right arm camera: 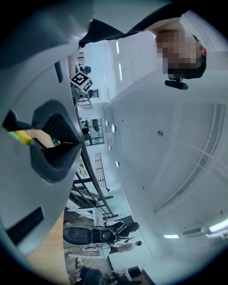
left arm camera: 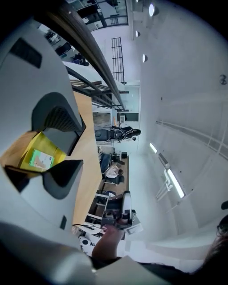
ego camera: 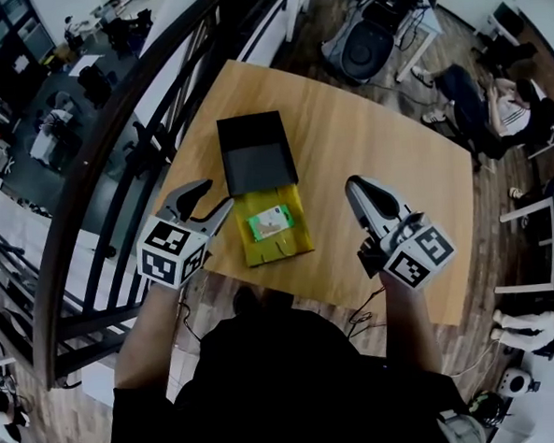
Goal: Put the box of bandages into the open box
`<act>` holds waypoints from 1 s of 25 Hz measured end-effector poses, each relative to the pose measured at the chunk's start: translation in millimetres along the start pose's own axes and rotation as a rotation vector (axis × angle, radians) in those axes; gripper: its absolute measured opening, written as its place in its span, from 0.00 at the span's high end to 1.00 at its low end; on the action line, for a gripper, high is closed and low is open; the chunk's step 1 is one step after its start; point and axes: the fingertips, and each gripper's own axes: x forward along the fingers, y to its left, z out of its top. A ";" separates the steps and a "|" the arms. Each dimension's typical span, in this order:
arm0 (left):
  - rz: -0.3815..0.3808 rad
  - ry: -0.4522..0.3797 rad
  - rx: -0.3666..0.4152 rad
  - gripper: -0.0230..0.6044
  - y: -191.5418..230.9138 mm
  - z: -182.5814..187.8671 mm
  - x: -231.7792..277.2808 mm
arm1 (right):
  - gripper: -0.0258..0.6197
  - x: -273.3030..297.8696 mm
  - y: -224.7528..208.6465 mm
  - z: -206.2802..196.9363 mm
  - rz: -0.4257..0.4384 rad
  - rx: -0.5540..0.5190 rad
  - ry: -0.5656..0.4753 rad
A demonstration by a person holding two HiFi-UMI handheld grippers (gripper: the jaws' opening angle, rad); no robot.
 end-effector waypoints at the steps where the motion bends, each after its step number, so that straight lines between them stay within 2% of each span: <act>1: 0.009 -0.026 -0.005 0.64 2.1 6.7 -5.1 | 0.90 0.4 0.0 3.5 0.003 -0.010 -0.006; 7: 0.069 -0.146 -0.022 0.69 16.4 37.2 -35.0 | 0.91 2.7 1.9 27.1 -0.001 -0.055 -0.059; 11: 0.115 -0.191 -0.030 0.73 29.5 42.1 -45.9 | 0.91 9.7 8.2 44.2 -0.001 -0.069 -0.118; 16: 0.166 -0.243 -0.076 0.80 40.5 45.9 -58.2 | 0.91 9.7 15.2 57.1 -0.010 -0.134 -0.154; 20: 0.203 -0.255 -0.071 0.87 48.1 44.6 -61.1 | 0.91 3.6 12.8 52.9 -0.033 -0.156 -0.151; 25: 0.251 -0.260 -0.041 0.90 51.9 46.9 -65.5 | 0.91 -5.2 5.0 45.2 -0.065 -0.131 -0.146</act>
